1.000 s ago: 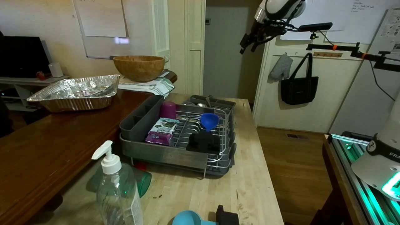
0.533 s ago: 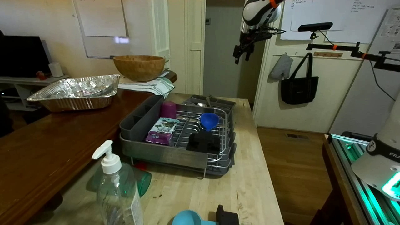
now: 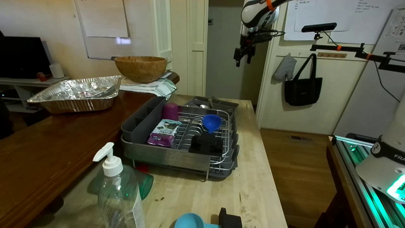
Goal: Put the silver knife in the cutlery holder.
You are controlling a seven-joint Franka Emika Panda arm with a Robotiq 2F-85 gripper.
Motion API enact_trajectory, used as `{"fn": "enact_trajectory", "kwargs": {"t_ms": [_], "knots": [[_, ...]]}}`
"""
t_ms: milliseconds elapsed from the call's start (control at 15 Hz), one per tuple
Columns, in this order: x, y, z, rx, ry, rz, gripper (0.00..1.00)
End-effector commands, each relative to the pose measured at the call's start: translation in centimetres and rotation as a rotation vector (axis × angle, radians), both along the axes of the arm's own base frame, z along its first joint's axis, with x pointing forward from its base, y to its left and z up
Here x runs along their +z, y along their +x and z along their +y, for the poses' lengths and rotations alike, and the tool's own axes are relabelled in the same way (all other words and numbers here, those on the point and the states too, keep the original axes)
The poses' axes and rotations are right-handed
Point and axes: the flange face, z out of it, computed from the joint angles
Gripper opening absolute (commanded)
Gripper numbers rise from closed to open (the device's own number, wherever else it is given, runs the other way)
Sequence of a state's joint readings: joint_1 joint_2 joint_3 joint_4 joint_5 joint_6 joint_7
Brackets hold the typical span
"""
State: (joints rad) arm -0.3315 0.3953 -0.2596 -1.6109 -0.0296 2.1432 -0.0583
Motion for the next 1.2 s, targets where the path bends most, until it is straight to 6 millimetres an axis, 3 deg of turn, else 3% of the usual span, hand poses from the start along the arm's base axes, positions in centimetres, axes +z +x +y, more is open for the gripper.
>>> {"fn": "enact_trajectory", "kwargs": {"t_ms": [0,333,533,800,867,1133], "knots": [[-2.7,1.9,-0.6,-0.171,0.044,0.025,1.00],[-7.8,6.5,-1.6,-0.324,0.087,0.012,1.00],[-10.9,8.2,-2.6,-0.350,0.084,0.037,1.00],[-14.7,8.2,-5.0,-0.362,0.094,0.124,1.00],[-13.2,7.6,-3.5,-0.343,0.072,0.094,1.00],[-14.8,7.7,-5.0,-0.357,0.072,0.120,1.00]]}}
